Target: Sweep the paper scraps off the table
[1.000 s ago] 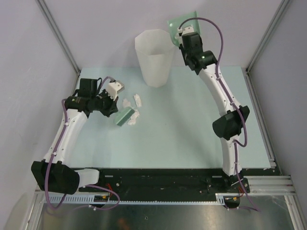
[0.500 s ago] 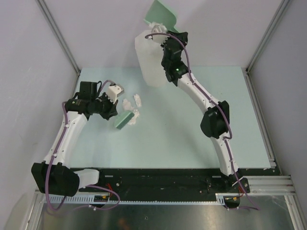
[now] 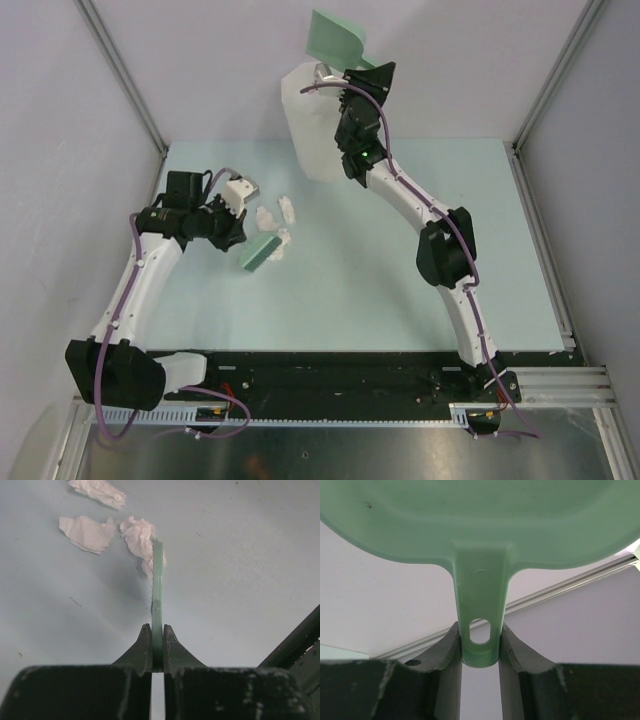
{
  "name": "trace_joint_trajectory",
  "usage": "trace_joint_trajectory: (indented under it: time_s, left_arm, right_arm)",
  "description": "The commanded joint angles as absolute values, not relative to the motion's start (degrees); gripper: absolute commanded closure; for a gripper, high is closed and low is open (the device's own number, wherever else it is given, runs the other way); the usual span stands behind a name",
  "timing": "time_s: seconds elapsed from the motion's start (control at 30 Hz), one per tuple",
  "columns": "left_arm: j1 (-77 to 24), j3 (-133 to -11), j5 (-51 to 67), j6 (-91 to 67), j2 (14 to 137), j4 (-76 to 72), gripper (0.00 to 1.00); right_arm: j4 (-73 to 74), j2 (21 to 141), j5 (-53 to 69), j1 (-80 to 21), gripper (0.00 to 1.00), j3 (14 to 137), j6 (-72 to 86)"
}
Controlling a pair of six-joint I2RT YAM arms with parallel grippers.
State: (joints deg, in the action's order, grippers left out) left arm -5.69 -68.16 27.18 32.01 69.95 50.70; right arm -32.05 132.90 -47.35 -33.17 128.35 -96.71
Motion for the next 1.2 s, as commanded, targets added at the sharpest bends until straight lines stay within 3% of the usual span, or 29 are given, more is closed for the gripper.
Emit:
trace_joint_trajectory:
  time_s: [0.0,0.17,0.27,0.3,0.5,0.8,1.17]
  left_arm:
    - [-5.27,-68.46,29.27,32.87,68.12,49.83,1.0]
    - [-5.19,-70.04,28.48,31.91,66.97,49.83,1.0]
    - [-4.83,-71.36,27.78,31.12,66.62,49.83,1.0]
    - [-4.49,-71.72,27.43,30.77,66.8,49.83,1.0]
    - [-3.69,-75.49,27.08,28.39,68.28,48.78,1.0]
    - [-3.69,-80.24,24.44,26.54,75.66,48.08,1.0]
    - [-6.85,-79.89,23.12,26.02,82.87,47.72,1.0]
  right_arm:
    - [-33.94,129.83,-49.57,-33.66,0.96,131.04,-93.46]
    - [-21.39,120.45,-53.52,-37.16,1.0,131.93,-77.91]
    - [-6.29,113.05,-52.48,-40.94,1.0,127.19,-60.87]
    - [5.42,108.33,-51.43,-41.83,1.0,126.22,-49.77]
    - [38.71,95.2,-30.29,-46.84,1.0,113.31,-19.01]
    - [49.99,86.05,-15.05,-52.38,1.0,86.16,3.42]
    - [54.22,94.56,-2.12,-58.01,1.0,75.15,9.58]
